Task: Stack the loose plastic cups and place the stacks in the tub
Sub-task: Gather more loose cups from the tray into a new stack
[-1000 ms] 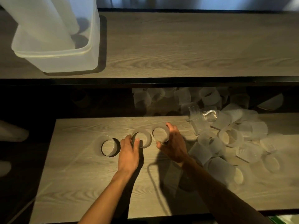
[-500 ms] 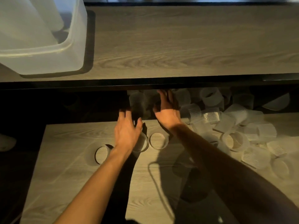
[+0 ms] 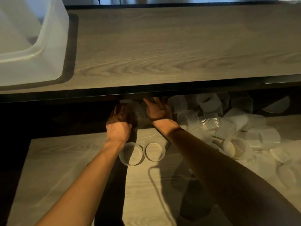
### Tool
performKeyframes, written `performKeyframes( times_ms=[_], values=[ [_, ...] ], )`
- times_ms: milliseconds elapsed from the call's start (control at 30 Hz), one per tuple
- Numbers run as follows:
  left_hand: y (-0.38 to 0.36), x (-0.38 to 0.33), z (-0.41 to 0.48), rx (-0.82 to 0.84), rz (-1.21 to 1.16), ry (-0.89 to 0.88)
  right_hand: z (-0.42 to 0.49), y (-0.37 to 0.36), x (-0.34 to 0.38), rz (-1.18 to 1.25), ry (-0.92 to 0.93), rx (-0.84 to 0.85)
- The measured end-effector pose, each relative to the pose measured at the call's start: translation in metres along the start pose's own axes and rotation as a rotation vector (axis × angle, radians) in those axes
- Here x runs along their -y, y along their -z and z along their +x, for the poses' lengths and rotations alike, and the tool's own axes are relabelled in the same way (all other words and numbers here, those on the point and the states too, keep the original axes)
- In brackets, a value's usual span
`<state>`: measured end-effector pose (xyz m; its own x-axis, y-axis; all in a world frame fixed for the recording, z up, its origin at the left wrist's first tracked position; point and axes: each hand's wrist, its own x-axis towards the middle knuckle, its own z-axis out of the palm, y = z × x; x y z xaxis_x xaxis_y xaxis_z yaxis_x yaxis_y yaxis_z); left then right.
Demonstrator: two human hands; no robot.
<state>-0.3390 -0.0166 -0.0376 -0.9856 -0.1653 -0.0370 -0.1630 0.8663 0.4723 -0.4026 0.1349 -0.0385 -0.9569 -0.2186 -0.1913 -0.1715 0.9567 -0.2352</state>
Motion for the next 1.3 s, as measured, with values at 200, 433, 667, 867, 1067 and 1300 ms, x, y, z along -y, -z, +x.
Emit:
performKeyframes(
  times_ms=[200,433,667,867,1067,1300],
  values=[
    [0.016,-0.001,-0.002,0.1,0.172,0.18,-0.016,-0.001,-0.008,0.136,-0.039,0.025],
    [0.028,0.031,-0.013,0.29,0.193,0.255,-0.047,0.004,-0.009,0.232,-0.098,0.322],
    [0.044,0.054,-0.029,0.381,0.157,0.216,-0.061,-0.003,0.006,0.152,-0.05,0.389],
    [0.056,0.046,-0.03,0.304,0.03,0.238,-0.067,0.034,-0.004,0.309,0.004,0.338],
    [0.042,0.035,0.007,0.205,0.027,0.211,-0.062,0.038,-0.01,0.194,-0.126,-0.018],
    [-0.005,0.026,0.075,0.075,-0.31,0.206,-0.061,0.006,-0.017,0.055,-0.137,0.2]
  ],
)
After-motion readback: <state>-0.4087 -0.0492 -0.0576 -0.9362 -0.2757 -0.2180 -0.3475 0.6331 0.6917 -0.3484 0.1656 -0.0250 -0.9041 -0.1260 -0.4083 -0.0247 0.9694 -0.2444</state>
